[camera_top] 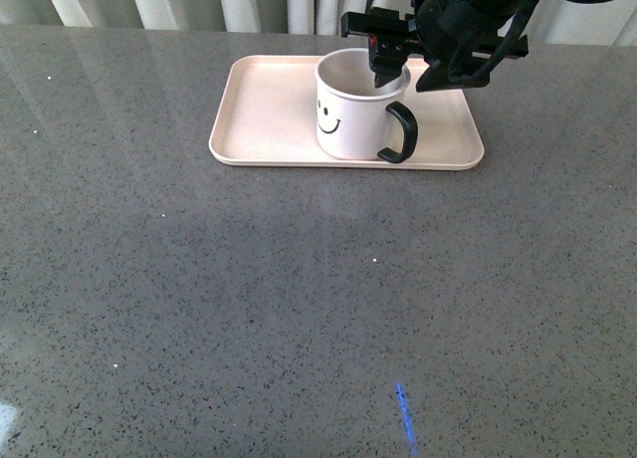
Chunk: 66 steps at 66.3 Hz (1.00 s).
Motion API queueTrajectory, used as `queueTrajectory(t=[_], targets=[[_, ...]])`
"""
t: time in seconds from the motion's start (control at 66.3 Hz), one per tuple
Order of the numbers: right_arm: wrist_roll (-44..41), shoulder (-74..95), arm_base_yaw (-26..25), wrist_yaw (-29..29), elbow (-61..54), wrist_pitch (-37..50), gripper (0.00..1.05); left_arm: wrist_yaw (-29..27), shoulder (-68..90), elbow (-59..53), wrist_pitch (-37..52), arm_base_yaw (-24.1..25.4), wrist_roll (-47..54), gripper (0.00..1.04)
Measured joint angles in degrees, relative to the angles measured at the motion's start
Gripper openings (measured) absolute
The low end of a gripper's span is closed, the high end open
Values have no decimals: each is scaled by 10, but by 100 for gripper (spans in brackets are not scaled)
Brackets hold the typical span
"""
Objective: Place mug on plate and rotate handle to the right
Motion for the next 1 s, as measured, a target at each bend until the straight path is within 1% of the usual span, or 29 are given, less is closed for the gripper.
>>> queueTrajectory(t=[0.106, 0.241, 0.272, 0.438, 0.543, 0.679, 0.875, 0.996], targets=[[2, 3, 1, 1, 5, -5, 30, 0, 0, 0, 0, 0, 0, 96], [14, 4, 1, -2, 8, -12, 4, 0, 0, 0, 0, 0, 0, 96], [15, 4, 1, -5, 8, -12, 1, 0, 0, 0, 0, 0, 0, 96], [6, -4, -10, -19, 7, -8, 2, 0, 0, 0, 0, 0, 0, 96], [-53, -24, -24, -21, 7, -7, 2, 0, 0, 0, 0, 0, 0, 96], [-140, -30, -37, -50, 31, -32, 2, 0, 0, 0, 0, 0, 0, 96], [-268, -15, -36, -90, 71, -73, 2, 0, 0, 0, 0, 0, 0, 96], [-314, 2, -33, -95, 98, -89, 2, 0, 0, 0, 0, 0, 0, 96]])
